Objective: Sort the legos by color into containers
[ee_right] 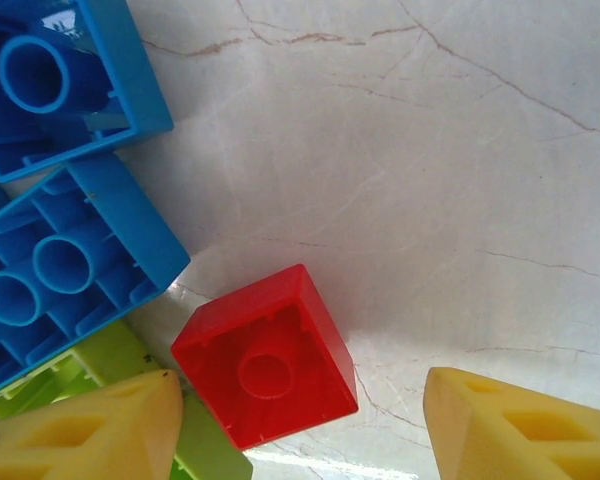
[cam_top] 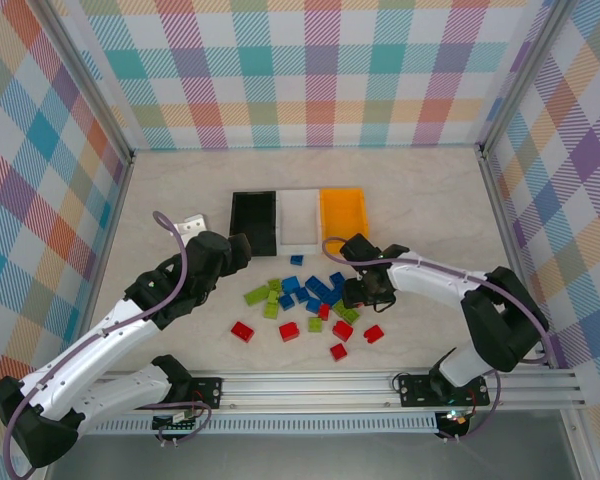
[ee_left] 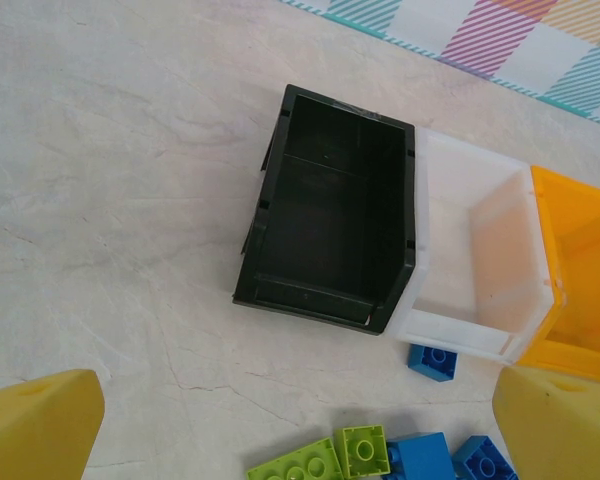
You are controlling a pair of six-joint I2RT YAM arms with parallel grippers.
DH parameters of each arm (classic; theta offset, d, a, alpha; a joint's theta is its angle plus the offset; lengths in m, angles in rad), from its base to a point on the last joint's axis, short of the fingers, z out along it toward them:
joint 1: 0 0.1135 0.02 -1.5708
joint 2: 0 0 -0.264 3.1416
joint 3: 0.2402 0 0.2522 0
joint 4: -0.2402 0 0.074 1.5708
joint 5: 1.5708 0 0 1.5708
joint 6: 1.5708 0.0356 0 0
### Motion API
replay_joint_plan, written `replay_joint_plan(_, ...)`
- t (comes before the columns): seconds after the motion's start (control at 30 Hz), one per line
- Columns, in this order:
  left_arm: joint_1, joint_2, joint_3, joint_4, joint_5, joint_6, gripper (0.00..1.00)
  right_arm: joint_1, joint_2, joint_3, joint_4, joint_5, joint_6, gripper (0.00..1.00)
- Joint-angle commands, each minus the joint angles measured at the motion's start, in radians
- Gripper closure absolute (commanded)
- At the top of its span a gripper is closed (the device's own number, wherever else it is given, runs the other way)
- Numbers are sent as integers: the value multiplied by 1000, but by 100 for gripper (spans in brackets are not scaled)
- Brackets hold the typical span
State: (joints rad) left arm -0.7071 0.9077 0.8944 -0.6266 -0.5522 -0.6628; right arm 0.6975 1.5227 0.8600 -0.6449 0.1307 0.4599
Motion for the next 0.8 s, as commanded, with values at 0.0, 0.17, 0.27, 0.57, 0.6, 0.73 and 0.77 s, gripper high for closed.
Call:
replay_joint_plan(0.0,12,-11,1,-9,-21,-11,0,6,17,20,-3,33,18,38)
replay_joint_plan(0.17,14,-14,1,-12,-19,-12,0,3,36,29,3,71,44,45)
replay_joint_plan(0.27,15,-15,1,-13,-17,-12,0,0,64,37,15,64,44,46)
replay_joint_plan(0.57,17,-14,9,-27,-21,-15,0,0,56,50,23,69,34,67)
replay_joint_plan(0.6,17,-14,10,-34,-25,-21,0,-2,38,60,16,79,28,69)
replay_joint_plan(0.73,17,-9,16,-61,-47,-48,0,-25,-30,159,-5,102,-13,71)
replay_joint_plan(0.77,17,-7,16,-69,-51,-56,0,-36,-32,203,-6,103,-26,71)
